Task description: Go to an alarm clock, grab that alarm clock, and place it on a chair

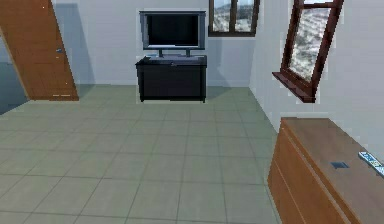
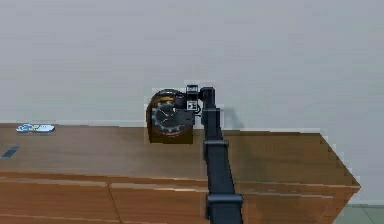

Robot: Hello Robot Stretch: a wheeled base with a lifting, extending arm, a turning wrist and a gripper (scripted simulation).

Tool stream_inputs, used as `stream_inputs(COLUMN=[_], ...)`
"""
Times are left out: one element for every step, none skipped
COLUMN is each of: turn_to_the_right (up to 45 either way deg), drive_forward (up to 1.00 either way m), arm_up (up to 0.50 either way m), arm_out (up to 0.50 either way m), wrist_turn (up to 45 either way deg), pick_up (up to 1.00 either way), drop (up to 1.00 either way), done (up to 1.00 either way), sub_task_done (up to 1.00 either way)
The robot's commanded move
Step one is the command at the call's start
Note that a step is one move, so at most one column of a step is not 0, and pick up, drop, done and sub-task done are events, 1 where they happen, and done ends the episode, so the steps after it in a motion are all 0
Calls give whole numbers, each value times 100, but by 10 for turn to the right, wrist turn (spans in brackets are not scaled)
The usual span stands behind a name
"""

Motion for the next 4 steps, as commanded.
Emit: stream_inputs(turn_to_the_right=[0, 0, 0, 0], drive_forward=[0, 0, 0, 0], arm_up=[14, 0, 0, 0], arm_out=[0, 0, 0, 0], wrist_turn=[0, -450, -450, -420], pick_up=[0, 0, 0, 0], drop=[0, 0, 0, 0], done=[0, 0, 0, 0], sub_task_done=[0, 0, 0, 0])
